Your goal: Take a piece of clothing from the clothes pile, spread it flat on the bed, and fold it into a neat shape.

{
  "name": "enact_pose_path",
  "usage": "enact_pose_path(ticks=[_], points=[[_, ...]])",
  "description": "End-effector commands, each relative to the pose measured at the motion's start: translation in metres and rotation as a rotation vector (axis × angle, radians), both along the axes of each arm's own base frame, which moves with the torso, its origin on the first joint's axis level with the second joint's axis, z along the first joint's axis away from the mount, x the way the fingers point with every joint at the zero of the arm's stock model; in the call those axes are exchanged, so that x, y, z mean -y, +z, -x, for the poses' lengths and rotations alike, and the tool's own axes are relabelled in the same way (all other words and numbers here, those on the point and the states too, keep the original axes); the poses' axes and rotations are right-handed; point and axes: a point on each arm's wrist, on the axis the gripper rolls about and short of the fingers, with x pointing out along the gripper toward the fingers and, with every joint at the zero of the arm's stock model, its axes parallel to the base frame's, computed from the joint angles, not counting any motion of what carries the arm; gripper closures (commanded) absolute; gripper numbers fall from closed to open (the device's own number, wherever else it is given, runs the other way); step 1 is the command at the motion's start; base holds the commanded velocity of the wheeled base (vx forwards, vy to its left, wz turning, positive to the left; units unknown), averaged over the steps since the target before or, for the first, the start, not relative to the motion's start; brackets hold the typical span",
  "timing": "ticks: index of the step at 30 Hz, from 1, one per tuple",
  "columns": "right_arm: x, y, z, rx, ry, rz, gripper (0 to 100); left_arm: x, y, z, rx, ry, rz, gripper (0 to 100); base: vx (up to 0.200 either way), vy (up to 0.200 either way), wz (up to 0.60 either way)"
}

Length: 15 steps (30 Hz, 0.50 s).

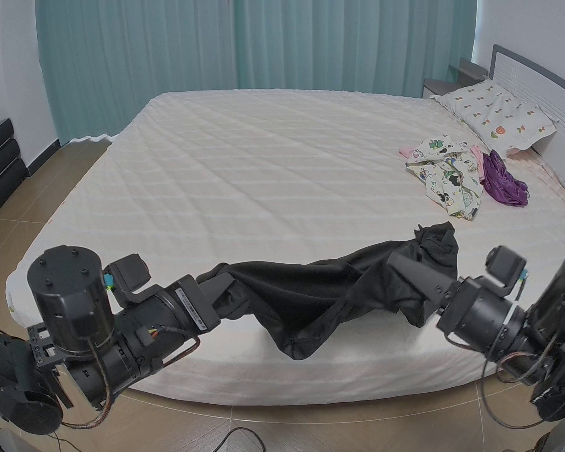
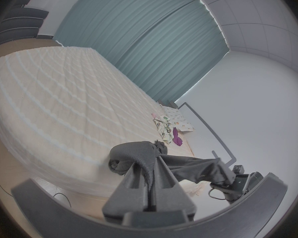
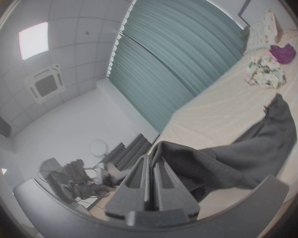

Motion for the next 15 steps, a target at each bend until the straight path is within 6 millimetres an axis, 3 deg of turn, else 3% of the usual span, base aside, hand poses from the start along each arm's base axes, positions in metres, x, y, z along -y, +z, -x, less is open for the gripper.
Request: enact_pose_path(ticks=[1,5,6,8,10,11,15], points=[[0.041,0.092,0.035,0.300,0.014,-0.186,100,-0.021,0.064,0.017,0.148,0.020,0.106,100,0.000,0.000,0.00],[0.062,0.156,0.038,0.297,-0.053,-0.182,100,-0.031,0.107,0.022,0.152,0.040,0.109,100,0.000,0.000,0.00],[0.062,0.156,0.038,0.297,-0.053,-0.182,100,-0.031,0.107,0.022,0.152,0.040,0.109,100,0.000,0.000,0.00],[0.070,0.190,0.024,0.315,-0.120,-0.176,100,-0.035,0.130,0.017,0.180,0.078,0.130,100,0.000,0.000,0.00],[0.071,0.199,0.014,0.329,-0.148,-0.179,100,-0.037,0.137,0.015,0.200,0.089,0.145,100,0.000,0.000,0.00],[0.071,0.215,-0.009,0.363,-0.205,-0.184,100,-0.038,0.147,0.009,0.225,0.120,0.162,100,0.000,0.000,0.00],[0.072,0.245,-0.050,0.433,-0.286,-0.209,100,-0.041,0.171,-0.008,0.279,0.218,0.203,100,0.000,0.000,0.00]])
